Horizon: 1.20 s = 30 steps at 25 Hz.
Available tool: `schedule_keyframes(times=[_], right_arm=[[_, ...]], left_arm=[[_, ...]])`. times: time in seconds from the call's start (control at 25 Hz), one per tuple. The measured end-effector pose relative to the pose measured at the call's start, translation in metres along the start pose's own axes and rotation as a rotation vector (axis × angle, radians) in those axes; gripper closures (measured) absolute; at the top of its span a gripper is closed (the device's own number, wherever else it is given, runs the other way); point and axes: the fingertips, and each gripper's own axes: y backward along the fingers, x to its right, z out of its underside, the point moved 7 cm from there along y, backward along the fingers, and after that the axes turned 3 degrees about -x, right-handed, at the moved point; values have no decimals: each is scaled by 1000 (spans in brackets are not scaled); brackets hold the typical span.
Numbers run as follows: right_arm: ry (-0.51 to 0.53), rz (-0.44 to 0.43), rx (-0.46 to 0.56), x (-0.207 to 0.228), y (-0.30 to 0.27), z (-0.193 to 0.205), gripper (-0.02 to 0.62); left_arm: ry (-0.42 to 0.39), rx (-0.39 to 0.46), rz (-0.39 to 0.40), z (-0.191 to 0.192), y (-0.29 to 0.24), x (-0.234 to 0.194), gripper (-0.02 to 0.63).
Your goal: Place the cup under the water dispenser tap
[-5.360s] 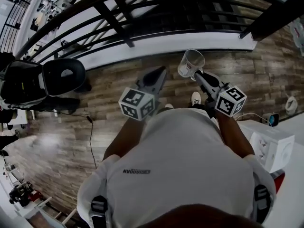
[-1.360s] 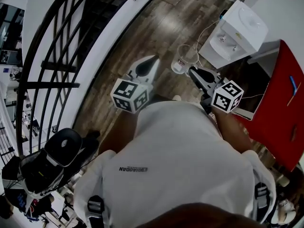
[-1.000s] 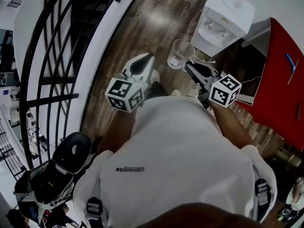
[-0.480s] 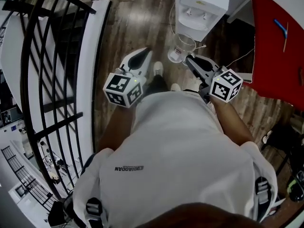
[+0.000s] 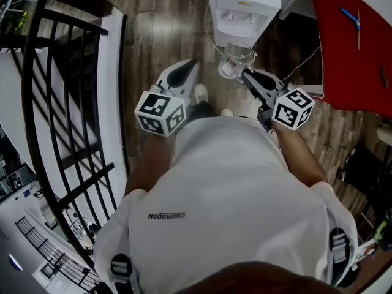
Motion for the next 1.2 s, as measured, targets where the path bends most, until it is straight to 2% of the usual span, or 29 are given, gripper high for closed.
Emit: schedule_keyframes(times=[0.6,1.2], right_arm=[[-24,150,37,18,-60,-41,551],[-82,311,91,31,-93,-43,551]], left_arm=[[-30,-42,130,-36,-41,-89,611],[-95,-119,276,-48,-77,-135,611]])
